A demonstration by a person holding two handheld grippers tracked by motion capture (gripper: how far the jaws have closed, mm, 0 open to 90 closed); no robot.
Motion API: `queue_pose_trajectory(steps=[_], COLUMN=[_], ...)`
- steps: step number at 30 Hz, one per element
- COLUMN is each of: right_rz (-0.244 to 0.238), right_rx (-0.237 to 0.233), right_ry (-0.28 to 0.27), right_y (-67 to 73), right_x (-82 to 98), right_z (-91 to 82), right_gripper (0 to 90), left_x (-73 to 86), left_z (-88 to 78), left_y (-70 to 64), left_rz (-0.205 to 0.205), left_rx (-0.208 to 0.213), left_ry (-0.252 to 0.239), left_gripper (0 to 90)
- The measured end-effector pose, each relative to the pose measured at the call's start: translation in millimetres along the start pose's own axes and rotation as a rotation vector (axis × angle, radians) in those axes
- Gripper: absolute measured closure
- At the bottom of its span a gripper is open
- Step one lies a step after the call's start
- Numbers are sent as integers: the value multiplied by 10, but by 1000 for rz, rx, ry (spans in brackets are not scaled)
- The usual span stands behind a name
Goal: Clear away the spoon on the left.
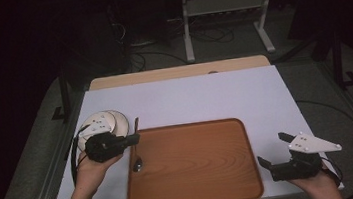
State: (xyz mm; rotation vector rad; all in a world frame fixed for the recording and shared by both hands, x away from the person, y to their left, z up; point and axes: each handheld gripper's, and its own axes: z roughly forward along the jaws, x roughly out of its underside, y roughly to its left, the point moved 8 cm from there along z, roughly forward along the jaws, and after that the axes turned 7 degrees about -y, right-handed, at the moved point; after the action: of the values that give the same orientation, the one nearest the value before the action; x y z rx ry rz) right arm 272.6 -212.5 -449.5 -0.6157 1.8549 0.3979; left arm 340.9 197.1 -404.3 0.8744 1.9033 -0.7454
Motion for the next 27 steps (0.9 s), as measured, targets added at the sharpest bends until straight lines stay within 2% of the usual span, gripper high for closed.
queue_pose_trajectory(steps=[12, 22, 27], right_rz=[-5, -9, -10], right_rx=[-4, -5, -6], right_ry=[4, 11, 9], right_y=[1, 16, 20], right_x=[8, 13, 11], right_z=[5, 14, 14], right_gripper=[0, 0, 0], left_x=[153, 208, 235], left_z=[137, 250, 303], left_y=[14, -40, -96], left_rz=[6, 19, 19], left_rx=[10, 23, 45], left_ry=[63, 66, 63], left_gripper=[889, 887, 888])
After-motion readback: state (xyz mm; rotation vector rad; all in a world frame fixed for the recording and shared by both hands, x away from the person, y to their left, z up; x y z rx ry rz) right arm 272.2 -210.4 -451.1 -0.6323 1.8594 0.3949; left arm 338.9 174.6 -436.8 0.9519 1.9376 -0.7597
